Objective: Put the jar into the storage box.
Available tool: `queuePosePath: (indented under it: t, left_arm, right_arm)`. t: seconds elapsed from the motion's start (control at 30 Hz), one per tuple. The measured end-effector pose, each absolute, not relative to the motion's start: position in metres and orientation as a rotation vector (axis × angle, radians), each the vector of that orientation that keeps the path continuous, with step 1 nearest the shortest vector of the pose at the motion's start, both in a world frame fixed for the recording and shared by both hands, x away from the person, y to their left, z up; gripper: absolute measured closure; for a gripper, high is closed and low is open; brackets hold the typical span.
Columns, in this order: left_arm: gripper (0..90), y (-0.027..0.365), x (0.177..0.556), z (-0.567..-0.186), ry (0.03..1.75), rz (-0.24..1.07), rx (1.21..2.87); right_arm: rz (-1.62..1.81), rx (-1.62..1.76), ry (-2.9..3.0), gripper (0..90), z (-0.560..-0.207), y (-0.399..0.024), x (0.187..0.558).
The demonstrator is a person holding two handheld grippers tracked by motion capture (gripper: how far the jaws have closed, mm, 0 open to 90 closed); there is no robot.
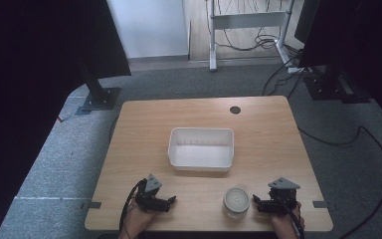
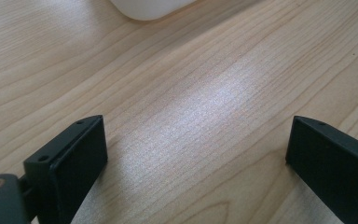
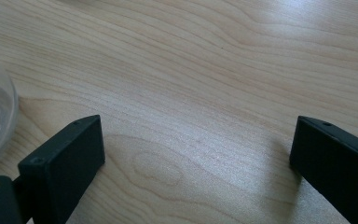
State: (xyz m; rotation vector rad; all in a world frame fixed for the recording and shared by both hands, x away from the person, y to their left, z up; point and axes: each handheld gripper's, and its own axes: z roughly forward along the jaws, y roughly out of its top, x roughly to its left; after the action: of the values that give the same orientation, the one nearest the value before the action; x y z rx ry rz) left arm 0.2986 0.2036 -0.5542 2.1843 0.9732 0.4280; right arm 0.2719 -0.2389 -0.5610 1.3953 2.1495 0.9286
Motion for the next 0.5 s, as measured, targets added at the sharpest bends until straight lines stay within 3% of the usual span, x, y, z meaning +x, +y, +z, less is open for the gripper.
queuePosePath:
  t: [0.5]
  left_arm:
    - [3.2, 0.2036, 0.2987, -0.5543, 1.012, 0.441, 2.177]
  right_arm:
    - [0.929, 1.394, 2.15, 2.5, -0.561, -0.2388, 0.2719]
